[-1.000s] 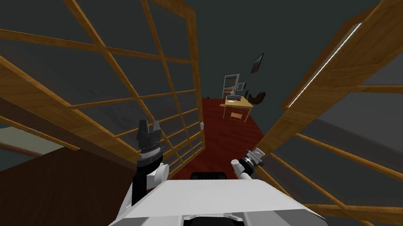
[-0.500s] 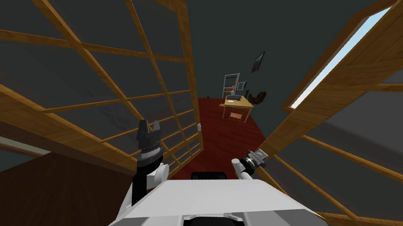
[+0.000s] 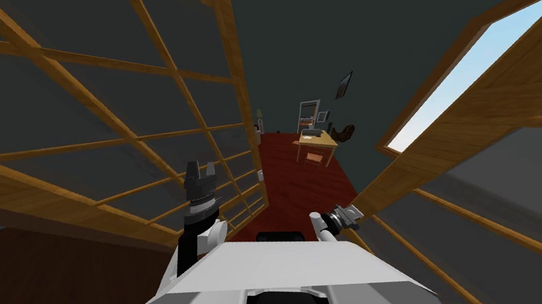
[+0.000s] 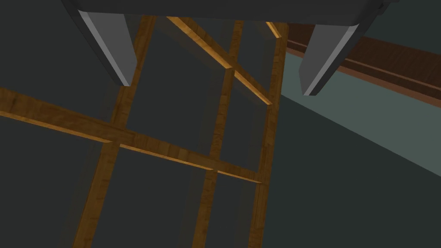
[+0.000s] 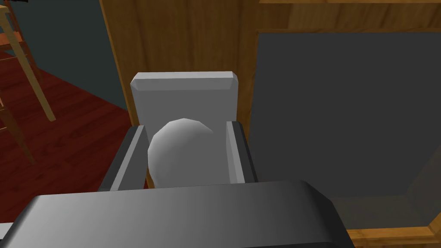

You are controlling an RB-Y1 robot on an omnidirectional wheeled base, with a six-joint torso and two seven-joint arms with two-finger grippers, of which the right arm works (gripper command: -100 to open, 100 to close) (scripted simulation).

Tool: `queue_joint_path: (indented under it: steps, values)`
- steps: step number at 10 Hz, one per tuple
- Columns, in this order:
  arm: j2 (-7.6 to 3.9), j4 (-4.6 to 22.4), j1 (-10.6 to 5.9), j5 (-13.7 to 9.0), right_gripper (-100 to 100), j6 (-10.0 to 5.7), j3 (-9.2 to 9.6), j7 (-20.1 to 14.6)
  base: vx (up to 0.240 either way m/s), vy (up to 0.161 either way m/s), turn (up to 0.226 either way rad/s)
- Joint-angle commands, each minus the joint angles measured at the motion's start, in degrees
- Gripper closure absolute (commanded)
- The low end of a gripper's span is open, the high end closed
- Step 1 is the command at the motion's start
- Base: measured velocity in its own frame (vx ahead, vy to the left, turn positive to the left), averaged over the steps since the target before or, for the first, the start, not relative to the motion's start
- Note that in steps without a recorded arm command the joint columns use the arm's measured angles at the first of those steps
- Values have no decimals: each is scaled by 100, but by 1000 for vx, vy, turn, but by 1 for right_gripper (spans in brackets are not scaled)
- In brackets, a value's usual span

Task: Push the door open

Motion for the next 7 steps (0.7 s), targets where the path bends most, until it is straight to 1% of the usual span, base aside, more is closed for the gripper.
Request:
queue_joint_path:
  steps: [1,2,5,6,7]
  values:
    - [0,0,0,0,100,0,0,0,36,-90,6]
    - [-77,13,-24,133,100,43,-76,-45,44,-69,-155]
    - [-152,27,-40,336,100,152,-176,-110,65,-74,-187]
    - [-186,36,-50,462,100,219,-238,-151,85,-71,-192]
    - [-202,40,-55,528,100,255,-270,-172,85,-82,-246]
